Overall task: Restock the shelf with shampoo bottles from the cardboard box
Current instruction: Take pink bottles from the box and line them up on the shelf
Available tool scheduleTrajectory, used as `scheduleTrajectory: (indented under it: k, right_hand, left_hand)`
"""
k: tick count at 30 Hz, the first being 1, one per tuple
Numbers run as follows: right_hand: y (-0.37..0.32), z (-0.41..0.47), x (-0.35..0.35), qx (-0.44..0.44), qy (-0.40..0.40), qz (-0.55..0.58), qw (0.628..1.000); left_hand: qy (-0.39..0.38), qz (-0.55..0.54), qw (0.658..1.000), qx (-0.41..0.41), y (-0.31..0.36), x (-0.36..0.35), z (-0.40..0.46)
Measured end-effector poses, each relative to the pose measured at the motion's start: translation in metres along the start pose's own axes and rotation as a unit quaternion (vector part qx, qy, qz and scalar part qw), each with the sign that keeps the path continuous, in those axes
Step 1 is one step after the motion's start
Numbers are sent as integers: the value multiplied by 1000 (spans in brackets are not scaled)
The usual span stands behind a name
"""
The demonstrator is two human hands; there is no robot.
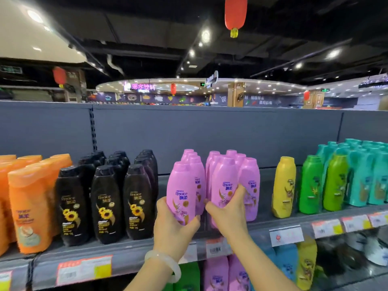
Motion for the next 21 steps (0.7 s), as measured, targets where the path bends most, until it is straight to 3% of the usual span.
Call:
scheduleTrajectory:
  k: [8, 14, 21]
  right_hand:
    - [23, 8, -19, 19, -48, 21, 998]
    - [26, 6, -22, 18, -55, 12, 998]
    - [15, -10, -9, 39, -73, -184, 979]
  left_hand:
    - [72, -7, 997, 26, -4, -7, -1]
    - [79, 3, 997, 24, -1, -5, 1]
    - [65, -12, 998, 5, 9, -4, 7]
Point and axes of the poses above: each hand's wrist, its own z-axis towards the middle knuckle, its own x-axis out of the back of the hand, y = z × x, the point moved 6 cm from there along z, towards the middle knuckle, and after that the axes turned 14 degrees about x, right-handed, at the moved point
